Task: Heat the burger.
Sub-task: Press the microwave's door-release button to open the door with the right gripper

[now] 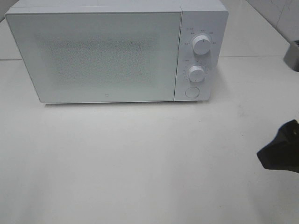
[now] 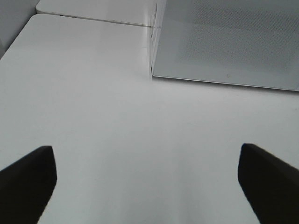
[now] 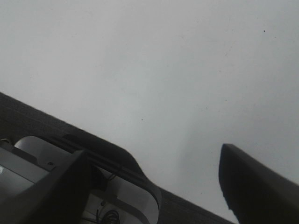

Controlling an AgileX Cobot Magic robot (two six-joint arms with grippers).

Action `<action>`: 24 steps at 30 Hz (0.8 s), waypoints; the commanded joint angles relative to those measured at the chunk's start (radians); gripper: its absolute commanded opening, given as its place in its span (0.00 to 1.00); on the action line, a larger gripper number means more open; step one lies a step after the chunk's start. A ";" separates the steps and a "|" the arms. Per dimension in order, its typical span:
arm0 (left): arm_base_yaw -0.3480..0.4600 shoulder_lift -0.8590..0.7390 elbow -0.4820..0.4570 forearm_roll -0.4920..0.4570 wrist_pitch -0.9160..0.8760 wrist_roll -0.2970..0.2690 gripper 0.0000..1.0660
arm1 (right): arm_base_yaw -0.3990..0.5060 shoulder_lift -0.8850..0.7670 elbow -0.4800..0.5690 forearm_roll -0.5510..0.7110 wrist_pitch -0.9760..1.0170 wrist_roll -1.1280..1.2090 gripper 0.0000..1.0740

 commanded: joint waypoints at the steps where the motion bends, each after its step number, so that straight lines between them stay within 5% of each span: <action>1: -0.004 -0.016 0.004 -0.001 -0.001 0.000 0.92 | -0.007 -0.069 -0.002 -0.008 0.069 -0.011 0.71; 15: -0.004 -0.016 0.004 -0.001 -0.001 0.000 0.92 | -0.018 -0.538 0.047 -0.067 0.142 0.022 0.71; 24: -0.004 -0.016 0.004 -0.001 -0.001 0.000 0.92 | -0.199 -0.767 0.122 -0.060 0.193 0.033 0.71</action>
